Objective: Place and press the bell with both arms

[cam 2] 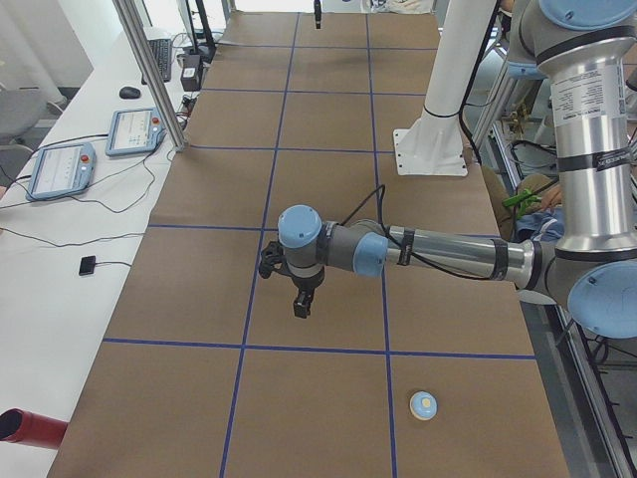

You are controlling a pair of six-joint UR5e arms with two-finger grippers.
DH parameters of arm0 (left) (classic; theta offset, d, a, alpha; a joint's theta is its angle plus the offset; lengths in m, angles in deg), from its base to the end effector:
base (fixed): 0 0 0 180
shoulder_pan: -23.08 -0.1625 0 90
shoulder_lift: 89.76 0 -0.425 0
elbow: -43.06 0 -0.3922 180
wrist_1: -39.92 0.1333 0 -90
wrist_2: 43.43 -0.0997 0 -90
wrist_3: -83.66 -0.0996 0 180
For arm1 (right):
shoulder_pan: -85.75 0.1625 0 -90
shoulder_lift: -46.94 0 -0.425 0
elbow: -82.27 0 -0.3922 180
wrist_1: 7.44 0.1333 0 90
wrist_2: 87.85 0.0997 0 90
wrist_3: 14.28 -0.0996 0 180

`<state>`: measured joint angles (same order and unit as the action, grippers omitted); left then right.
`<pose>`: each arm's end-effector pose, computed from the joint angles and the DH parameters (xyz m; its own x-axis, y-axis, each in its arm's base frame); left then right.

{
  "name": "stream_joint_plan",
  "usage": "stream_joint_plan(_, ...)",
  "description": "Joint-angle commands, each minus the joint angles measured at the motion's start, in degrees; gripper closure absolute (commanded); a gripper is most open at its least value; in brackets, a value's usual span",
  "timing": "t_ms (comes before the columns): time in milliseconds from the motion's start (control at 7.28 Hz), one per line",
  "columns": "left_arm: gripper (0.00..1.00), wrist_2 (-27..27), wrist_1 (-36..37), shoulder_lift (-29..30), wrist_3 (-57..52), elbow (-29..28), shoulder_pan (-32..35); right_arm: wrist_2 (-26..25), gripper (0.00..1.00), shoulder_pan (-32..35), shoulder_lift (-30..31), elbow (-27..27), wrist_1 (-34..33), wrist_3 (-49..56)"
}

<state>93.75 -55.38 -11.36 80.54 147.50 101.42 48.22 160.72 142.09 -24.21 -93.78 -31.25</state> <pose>0.0248 -0.4182 0.6123 0.6328 0.2915 -0.7173 -0.2349 0.9550 0.1809 -0.0600 -0.4608 0.5497 0.6678 -0.0719 0.7409 0.0581 0.9973 0.0443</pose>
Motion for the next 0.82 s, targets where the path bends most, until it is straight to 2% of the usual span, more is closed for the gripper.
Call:
stream_joint_plan(0, 0.0, 0.0, -0.1, -3.2, -6.6, -4.7, 0.3, 0.1, 0.0, 0.0, -0.5, 0.5, 0.4, 0.2)
stream_joint_plan(137, 0.0, 0.2, -0.4, -7.3, -6.7, -5.9, 0.3, 0.3, 0.0, 0.0, 0.1, 0.1, 3.5, 0.0)
stream_joint_plan(275, 0.0, 0.3, -3.9, -9.7, -6.3, -9.9, 0.3, 0.2, 0.0, 0.0, 0.4, 0.3, 5.5, -0.3)
stream_joint_plan(412, 0.0, 0.6, -11.7, -9.8, -3.6, -15.2, 0.3, 0.3, 0.0, -0.4, 0.3, 0.4, 5.9, -0.6)
stream_joint_plan(550, 0.0, 0.2, -16.4, -12.7, 4.9, -14.9, 0.2, 0.5, 0.0, -0.8, 0.3, 0.1, 6.0, -0.6)
stream_joint_plan(687, 0.0, 0.1, -20.9, -15.4, 6.3, -18.0, 0.2, 1.0, 0.0, -0.9, 0.3, -0.1, 6.0, -0.6)
